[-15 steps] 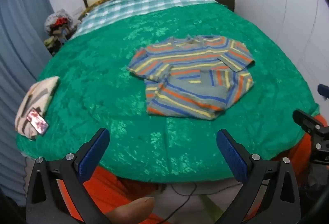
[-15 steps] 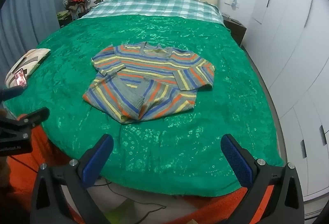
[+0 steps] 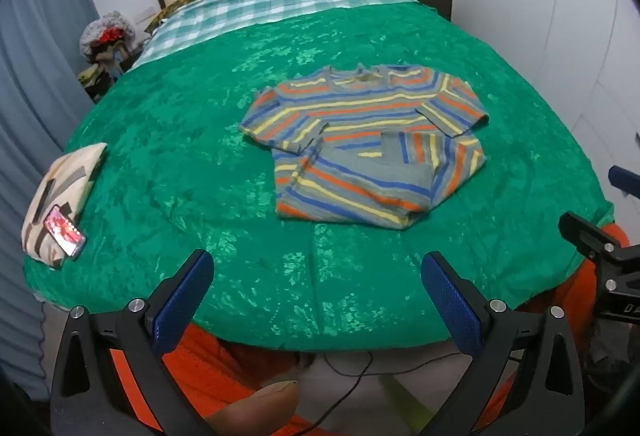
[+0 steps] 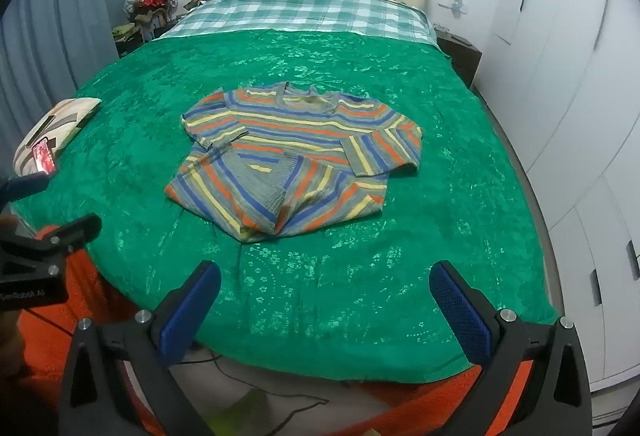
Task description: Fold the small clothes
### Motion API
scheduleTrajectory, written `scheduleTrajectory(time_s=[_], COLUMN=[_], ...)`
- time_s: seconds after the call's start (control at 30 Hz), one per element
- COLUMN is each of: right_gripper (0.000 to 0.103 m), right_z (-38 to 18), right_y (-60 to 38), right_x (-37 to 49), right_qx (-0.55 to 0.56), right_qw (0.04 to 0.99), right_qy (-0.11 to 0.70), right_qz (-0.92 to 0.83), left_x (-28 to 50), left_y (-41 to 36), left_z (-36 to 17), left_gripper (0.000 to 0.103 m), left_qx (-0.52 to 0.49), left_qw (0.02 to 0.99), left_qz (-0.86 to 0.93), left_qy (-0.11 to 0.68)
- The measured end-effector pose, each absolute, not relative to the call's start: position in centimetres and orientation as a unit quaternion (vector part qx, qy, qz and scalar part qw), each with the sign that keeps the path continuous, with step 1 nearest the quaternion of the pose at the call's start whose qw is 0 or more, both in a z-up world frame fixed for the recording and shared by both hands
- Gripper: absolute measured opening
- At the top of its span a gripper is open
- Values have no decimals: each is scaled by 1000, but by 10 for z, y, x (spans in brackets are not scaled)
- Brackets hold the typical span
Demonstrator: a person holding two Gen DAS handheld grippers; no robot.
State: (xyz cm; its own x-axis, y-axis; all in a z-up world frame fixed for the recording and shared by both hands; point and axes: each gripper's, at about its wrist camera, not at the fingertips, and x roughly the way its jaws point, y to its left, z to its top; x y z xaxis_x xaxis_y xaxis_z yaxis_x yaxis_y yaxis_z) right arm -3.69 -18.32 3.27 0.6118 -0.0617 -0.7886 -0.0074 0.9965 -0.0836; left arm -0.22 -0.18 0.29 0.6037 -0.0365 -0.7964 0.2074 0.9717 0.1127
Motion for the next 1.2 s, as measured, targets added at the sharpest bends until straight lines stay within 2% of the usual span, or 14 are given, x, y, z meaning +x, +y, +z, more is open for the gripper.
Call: scheduleTrajectory(time_s=[0.43, 1.2], right_gripper=[103, 103], right_z=[29, 26], right_y=[-177, -169], right_x=[-36, -34], right_qx=[-41, -49], right_qw=[895, 891], right_qy=[443, 451], right_qz=[-14, -2], left_x=[1, -1], left_y=[3, 4], left_z=[-5, 0], left_gripper=[103, 103], left_qx=[68, 73], left_qw=[877, 880], left_qz=[-73, -78], left_qy=[470, 462])
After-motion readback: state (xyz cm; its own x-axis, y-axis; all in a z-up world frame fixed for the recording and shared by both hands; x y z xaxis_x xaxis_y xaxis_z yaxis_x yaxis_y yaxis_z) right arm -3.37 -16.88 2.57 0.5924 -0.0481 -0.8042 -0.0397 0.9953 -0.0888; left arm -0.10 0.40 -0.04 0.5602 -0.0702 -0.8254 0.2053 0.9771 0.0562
